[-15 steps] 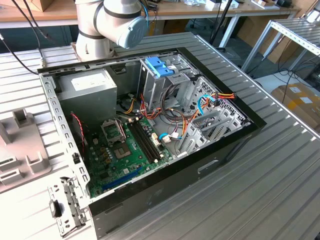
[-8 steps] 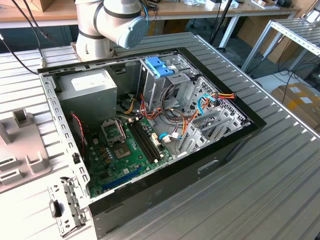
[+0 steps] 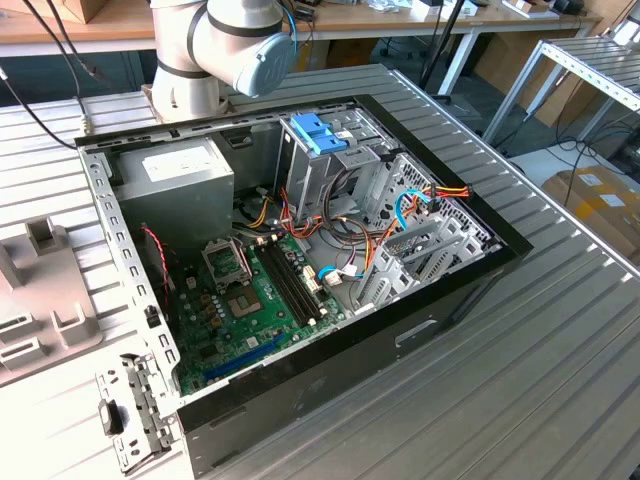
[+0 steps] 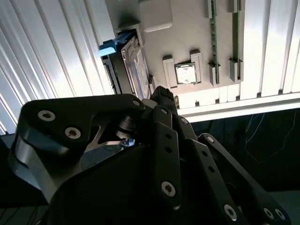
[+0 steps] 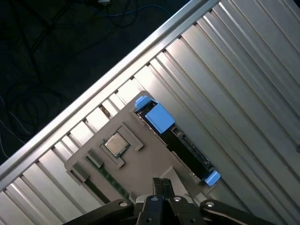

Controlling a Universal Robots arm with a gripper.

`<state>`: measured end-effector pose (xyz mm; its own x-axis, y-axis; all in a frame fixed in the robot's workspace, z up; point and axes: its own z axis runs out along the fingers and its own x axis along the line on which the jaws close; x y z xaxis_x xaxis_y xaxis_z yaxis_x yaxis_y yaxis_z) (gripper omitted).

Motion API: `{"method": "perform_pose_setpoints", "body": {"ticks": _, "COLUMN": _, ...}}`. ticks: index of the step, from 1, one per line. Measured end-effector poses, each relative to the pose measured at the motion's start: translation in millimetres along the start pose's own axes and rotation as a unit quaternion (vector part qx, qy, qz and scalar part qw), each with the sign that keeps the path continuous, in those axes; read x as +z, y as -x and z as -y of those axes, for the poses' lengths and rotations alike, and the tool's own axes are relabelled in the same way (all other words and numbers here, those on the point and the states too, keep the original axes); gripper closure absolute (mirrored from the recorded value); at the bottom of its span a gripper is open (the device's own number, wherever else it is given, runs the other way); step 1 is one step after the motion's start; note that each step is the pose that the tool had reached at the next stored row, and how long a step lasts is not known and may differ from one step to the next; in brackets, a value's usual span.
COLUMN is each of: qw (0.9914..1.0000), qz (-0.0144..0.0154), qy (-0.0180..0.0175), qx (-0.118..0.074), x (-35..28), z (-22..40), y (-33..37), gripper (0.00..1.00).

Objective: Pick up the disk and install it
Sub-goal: 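Pick up the disk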

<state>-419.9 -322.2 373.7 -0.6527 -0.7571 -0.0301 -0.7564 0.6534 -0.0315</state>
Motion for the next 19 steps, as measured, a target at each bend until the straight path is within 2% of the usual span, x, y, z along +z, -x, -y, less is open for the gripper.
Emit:
{"method": "perform_pose_setpoints", "body": {"ticks": 5, "qw": 0.99985, "qz": 0.0006, "qy": 0.0005, "qx": -0.018, "x": 0.0, "z": 0.0, "y": 0.0, "gripper": 0.89}}
{"method": "perform_pose_setpoints", "body": {"ticks": 9, "qw": 0.99933, "qz": 0.0012, "qy": 0.0011, "qx": -0.037, "x": 0.0, "z": 0.0, "y": 0.0, "gripper": 0.89}}
{"method": "perform_pose_setpoints", "body": {"ticks": 16, "qw": 0.99796, "qz": 0.002, "qy": 0.0019, "qx": -0.064, "x": 0.0, "z": 0.0, "y": 0.0, "gripper": 0.89}}
{"method": "perform_pose_setpoints", "body": {"ticks": 19, "qw": 0.99705, "qz": 0.0025, "qy": 0.0023, "qx": -0.077, "x": 0.0, "z": 0.0, "y": 0.0, "gripper": 0.89}}
